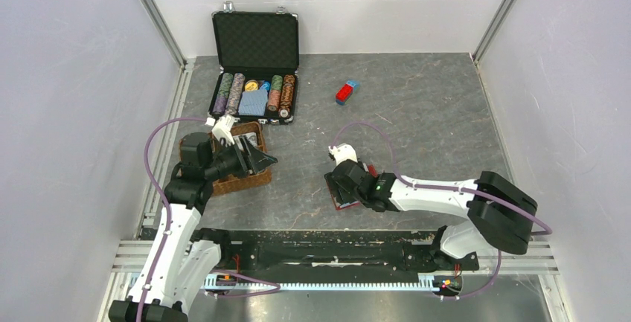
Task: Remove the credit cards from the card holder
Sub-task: Remove the credit card from the card holder.
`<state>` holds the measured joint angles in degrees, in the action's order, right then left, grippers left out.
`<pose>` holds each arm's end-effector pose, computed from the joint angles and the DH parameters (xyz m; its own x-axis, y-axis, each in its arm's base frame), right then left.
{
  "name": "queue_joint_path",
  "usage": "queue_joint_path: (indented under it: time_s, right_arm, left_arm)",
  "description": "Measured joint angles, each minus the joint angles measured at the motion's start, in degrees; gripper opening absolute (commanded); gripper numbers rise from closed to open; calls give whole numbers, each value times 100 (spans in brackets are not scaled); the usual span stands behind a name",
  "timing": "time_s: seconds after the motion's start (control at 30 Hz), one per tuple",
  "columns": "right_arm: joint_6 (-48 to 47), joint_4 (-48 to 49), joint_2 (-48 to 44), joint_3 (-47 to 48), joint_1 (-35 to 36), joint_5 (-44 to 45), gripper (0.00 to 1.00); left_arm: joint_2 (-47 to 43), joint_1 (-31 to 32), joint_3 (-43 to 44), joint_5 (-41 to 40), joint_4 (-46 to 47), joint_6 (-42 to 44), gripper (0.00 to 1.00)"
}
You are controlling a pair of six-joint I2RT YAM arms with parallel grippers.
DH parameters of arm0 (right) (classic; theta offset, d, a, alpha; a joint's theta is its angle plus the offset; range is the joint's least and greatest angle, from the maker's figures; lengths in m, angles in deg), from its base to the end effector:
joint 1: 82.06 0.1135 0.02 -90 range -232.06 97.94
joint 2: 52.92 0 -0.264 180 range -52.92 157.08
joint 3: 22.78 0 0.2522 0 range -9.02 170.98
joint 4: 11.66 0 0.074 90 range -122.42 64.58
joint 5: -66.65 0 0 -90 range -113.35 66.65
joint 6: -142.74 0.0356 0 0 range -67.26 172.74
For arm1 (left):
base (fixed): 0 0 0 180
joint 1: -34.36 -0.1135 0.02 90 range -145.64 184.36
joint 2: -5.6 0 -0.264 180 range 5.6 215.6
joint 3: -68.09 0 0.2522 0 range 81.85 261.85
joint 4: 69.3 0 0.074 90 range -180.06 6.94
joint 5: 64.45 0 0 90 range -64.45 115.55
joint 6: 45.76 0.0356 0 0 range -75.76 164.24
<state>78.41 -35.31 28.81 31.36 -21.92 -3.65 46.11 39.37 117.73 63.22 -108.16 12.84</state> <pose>0.1463 0.2307 0.1741 -0.6581 -0.3272 -0.6781 -0.4730 0.8804 0.0343 0.1545 -0.0354 0.2743 -0.7331 -0.3497 -0.5833 0.2528 0.6560 -0.7111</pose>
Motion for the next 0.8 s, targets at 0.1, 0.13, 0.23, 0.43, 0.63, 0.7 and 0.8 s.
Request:
queue_joint_path:
  time_s: [0.1,0.13,0.23,0.43,0.63,0.7,0.8]
  right_arm:
    - [-22,-31,144,0,26,92,68]
    - [-22,-31,199,0,37,125,67]
    - [-22,-33,299,0,90,216,67]
    - [-17,-4,389,-4,188,339,59]
    - [50,125,385,-39,205,358,46]
    - [111,264,341,-120,212,352,42]
    - [232,501,201,-310,216,306,36]
  left_arm:
    - [0,0,0,-2,-2,0,63]
    - [0,0,0,-2,0,0,63]
    - [0,0,0,-2,0,0,63]
    - [2,0,0,-2,0,0,63]
    - [35,0,0,-4,-2,0,63]
    - [39,0,0,-4,-2,0,64]
    - [46,0,0,-4,0,0,64]
